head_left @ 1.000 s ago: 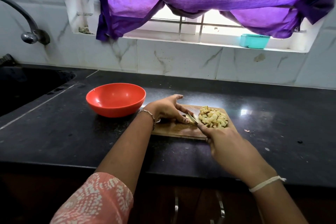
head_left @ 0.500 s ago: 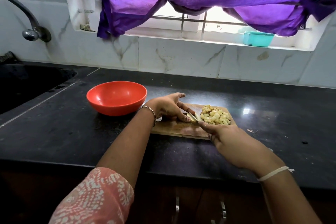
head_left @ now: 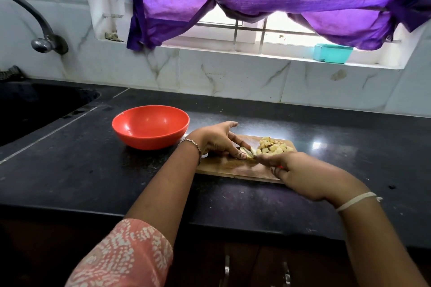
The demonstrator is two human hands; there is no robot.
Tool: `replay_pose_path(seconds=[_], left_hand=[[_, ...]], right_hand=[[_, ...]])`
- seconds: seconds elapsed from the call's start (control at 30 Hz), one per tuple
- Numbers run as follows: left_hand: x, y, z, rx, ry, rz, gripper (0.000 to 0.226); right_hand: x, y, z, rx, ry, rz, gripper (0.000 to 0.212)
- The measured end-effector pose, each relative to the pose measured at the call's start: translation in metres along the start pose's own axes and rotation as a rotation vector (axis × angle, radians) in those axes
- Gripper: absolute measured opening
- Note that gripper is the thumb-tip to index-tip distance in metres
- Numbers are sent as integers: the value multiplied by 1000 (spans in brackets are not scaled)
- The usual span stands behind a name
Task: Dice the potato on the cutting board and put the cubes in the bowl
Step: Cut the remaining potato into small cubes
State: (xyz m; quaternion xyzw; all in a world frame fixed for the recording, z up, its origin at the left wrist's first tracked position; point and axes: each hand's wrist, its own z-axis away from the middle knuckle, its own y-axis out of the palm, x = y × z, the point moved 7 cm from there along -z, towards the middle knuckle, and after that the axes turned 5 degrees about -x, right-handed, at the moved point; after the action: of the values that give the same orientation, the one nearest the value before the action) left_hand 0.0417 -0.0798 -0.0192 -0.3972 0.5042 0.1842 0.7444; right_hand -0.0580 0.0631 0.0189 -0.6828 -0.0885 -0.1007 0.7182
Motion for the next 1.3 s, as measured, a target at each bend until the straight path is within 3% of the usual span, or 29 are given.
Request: replay_pose_path(seconds=[0.23,0.37,0.53,0.63,0.8,1.0,1.3], left_hand=[[-2,0,3,-22,37,-29,110],[-1,1,5,-27,96,-52,105],[-10,7,16,-36,212,-257,55],[-15,9,21,-81,234,-360,39],[-14,8,22,-117,267,-362,36],[-16,9,21,-175,273,-426,24],[-14,9,18,-182,286,-455,20]], right_hand=[[3,16,22,-139,39,57,53],[-1,16,20,-127,47,41,52],[-3,20,23,-165,59,32,51],[-1,27,28,-218,75,58,54],[-3,36,27,-301,80,128,57],[-17,27,21,-253,55,34,50],[-19,24,44,-304,26,89,52]])
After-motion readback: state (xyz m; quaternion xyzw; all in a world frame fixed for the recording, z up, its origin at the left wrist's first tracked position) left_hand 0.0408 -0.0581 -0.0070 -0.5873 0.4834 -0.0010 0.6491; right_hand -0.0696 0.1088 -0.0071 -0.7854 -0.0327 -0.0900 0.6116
